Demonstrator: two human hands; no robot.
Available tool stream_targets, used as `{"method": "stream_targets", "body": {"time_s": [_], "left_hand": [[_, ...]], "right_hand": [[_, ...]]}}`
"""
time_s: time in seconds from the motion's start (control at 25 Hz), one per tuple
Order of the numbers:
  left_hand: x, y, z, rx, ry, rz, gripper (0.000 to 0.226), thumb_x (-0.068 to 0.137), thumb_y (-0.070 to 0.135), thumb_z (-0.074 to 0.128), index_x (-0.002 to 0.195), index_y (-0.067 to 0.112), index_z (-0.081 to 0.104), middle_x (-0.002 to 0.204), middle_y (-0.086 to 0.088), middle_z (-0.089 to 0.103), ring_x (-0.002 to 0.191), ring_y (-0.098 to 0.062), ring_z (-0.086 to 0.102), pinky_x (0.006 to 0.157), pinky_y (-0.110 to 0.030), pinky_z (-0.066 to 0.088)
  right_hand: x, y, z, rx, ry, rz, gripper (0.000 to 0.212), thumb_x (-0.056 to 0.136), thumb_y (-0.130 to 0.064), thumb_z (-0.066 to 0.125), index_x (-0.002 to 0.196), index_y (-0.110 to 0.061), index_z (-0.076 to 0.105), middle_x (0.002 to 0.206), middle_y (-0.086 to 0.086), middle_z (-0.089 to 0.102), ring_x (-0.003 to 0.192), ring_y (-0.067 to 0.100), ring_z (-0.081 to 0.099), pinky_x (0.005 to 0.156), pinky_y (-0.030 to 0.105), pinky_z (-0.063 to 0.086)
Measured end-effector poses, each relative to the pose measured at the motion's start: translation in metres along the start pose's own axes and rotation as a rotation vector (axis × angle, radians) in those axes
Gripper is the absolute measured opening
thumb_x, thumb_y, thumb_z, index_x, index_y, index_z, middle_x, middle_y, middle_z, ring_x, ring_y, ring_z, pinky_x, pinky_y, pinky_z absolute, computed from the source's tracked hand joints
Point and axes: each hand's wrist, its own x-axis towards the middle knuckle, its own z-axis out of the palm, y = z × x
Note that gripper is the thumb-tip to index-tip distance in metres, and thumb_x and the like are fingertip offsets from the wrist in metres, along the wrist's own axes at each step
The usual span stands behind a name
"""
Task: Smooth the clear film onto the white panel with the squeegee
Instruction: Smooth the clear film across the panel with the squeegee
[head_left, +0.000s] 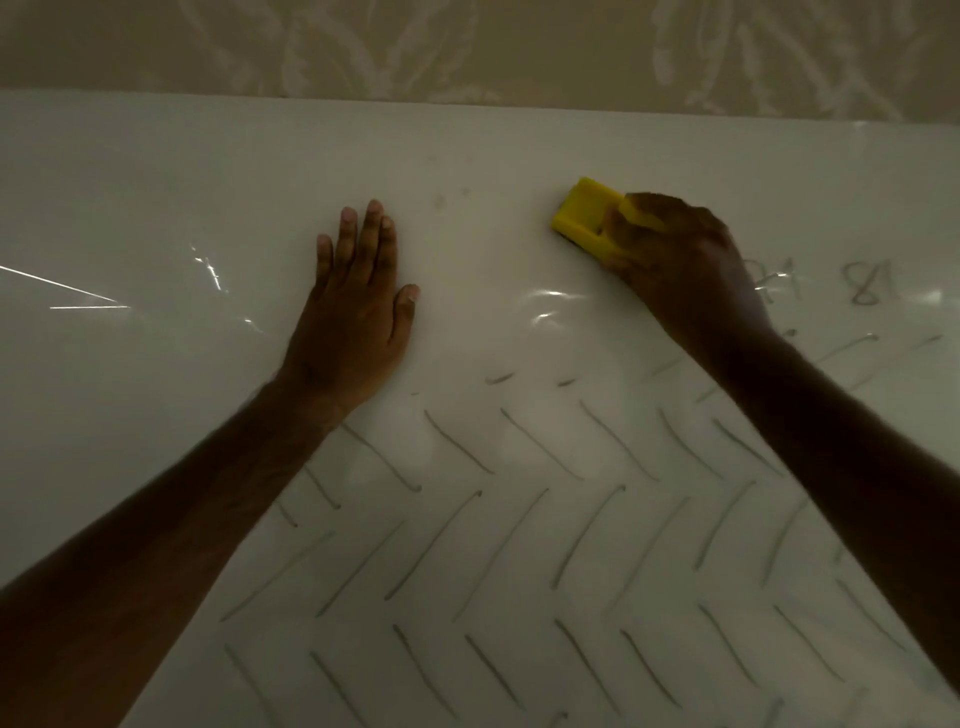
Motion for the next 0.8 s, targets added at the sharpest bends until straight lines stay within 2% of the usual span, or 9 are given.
{"method": "stream_targets", "body": {"time_s": [0.08, 0.2, 0.36, 0.56, 0.68, 0.8], "left_hand": [[0.005, 0.010, 0.004, -0.002, -0.004, 0.004, 0.070, 0.111, 0.035, 0.028, 0.167, -0.007, 0.019, 0.177, -0.026, 0.015, 0.165, -0.046, 0.010, 0.133, -0.058, 0.006], [0.008, 0.022, 0.008, 0.019, 0.009, 0.024, 0.070, 0.111, 0.034, 0.029, 0.166, -0.007, 0.021, 0.176, -0.026, 0.017, 0.164, -0.046, 0.014, 0.133, -0.058, 0.008], [0.008, 0.033, 0.010, 0.027, 0.017, 0.030, 0.069, 0.111, 0.034, 0.029, 0.166, -0.007, 0.021, 0.176, -0.025, 0.018, 0.164, -0.047, 0.015, 0.133, -0.059, 0.009], [0.013, 0.041, 0.011, 0.010, 0.010, 0.027, 0.069, 0.111, 0.033, 0.028, 0.167, -0.007, 0.020, 0.176, -0.026, 0.017, 0.164, -0.047, 0.014, 0.133, -0.058, 0.007], [0.017, 0.047, 0.012, 0.003, -0.007, 0.018, 0.070, 0.110, 0.034, 0.027, 0.167, -0.007, 0.019, 0.177, -0.026, 0.015, 0.164, -0.046, 0.012, 0.133, -0.057, 0.006], [0.018, 0.050, 0.013, 0.007, -0.006, 0.018, 0.070, 0.111, 0.034, 0.027, 0.167, -0.007, 0.020, 0.177, -0.026, 0.015, 0.164, -0.045, 0.012, 0.133, -0.057, 0.007]], "right_hand": [[0.007, -0.014, 0.010, 0.032, 0.014, 0.034, 0.044, 0.101, -0.045, 0.058, 0.140, -0.024, 0.066, 0.150, 0.012, 0.059, 0.124, 0.043, 0.062, 0.104, 0.054, 0.049], [-0.034, -0.037, 0.004, 0.103, 0.065, -0.084, 0.037, 0.101, -0.036, 0.063, 0.134, -0.020, 0.071, 0.145, 0.015, 0.063, 0.114, 0.046, 0.066, 0.096, 0.056, 0.053], [-0.086, -0.009, -0.024, 0.056, 0.009, -0.193, 0.037, 0.107, -0.036, 0.060, 0.137, -0.018, 0.070, 0.147, 0.015, 0.062, 0.116, 0.043, 0.063, 0.098, 0.052, 0.050], [-0.027, 0.047, -0.023, -0.005, 0.020, -0.027, 0.041, 0.107, -0.044, 0.053, 0.141, -0.024, 0.065, 0.152, 0.012, 0.058, 0.121, 0.046, 0.061, 0.102, 0.055, 0.049], [-0.023, 0.022, -0.008, 0.030, 0.021, -0.011, 0.041, 0.106, -0.041, 0.054, 0.141, -0.022, 0.065, 0.152, 0.014, 0.058, 0.124, 0.044, 0.061, 0.101, 0.057, 0.049], [-0.077, -0.002, -0.011, 0.075, 0.047, -0.143, 0.036, 0.107, -0.034, 0.057, 0.137, -0.019, 0.069, 0.150, 0.015, 0.060, 0.115, 0.042, 0.061, 0.096, 0.052, 0.049]]}}
